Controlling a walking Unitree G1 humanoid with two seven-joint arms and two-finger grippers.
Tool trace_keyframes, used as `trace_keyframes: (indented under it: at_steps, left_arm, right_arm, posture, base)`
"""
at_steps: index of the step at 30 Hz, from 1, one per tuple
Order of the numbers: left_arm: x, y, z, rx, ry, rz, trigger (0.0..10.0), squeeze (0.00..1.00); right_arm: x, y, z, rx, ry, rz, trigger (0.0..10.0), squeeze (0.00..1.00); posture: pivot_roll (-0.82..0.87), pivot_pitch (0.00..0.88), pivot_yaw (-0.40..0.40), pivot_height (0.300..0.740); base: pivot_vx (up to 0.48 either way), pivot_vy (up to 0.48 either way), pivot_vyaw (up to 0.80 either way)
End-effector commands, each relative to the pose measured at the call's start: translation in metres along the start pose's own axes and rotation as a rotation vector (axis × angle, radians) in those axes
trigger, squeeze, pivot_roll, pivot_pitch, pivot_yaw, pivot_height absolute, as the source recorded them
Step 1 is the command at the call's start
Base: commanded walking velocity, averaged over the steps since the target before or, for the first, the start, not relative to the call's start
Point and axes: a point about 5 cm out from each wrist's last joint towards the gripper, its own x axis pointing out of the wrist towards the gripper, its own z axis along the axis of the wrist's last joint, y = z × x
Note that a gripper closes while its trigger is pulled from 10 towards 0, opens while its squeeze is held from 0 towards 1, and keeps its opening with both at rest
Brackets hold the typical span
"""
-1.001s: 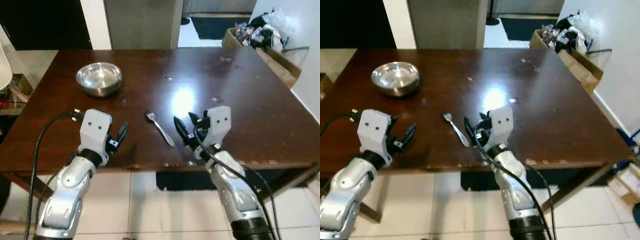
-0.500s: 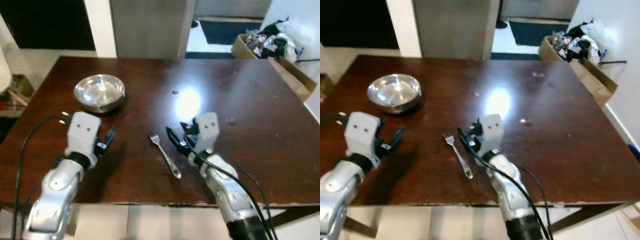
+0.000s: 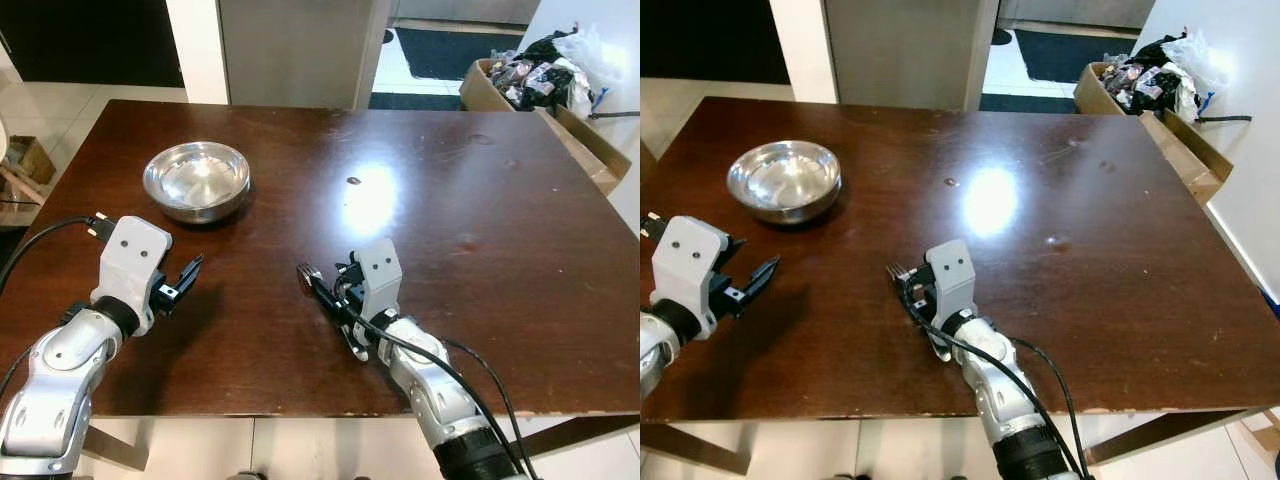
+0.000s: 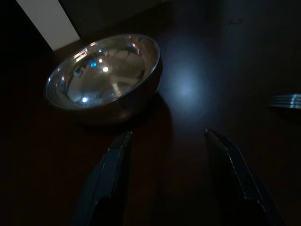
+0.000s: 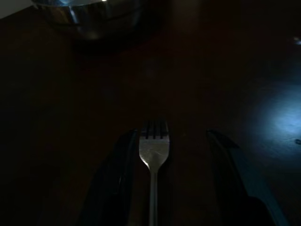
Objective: Setting the table
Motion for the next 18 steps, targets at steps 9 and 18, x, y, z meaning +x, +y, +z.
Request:
trace_keyframes:
  at_steps: [9,18]
  left_arm:
    - [0.001,0.004,-0.002,-0.017,0.013,0.023,10.0,0.0]
    - [0.002,0.001,-0.001,-0.021,0.007,0.026,10.0,0.0]
  right_arm:
    - [0.007,0.013,-0.03,0.017,0.122,0.033,10.0,0.0]
    - [0.013,0.013,-0.052,0.026,0.211,0.028,3.3,0.0]
  posture:
    - [0.04,0.017,0.029,0.74]
    - [0.05,0.016,0.034,0.74]
  base:
    - [0.0,0.0,0.0]
    - [0.0,0.0,0.0]
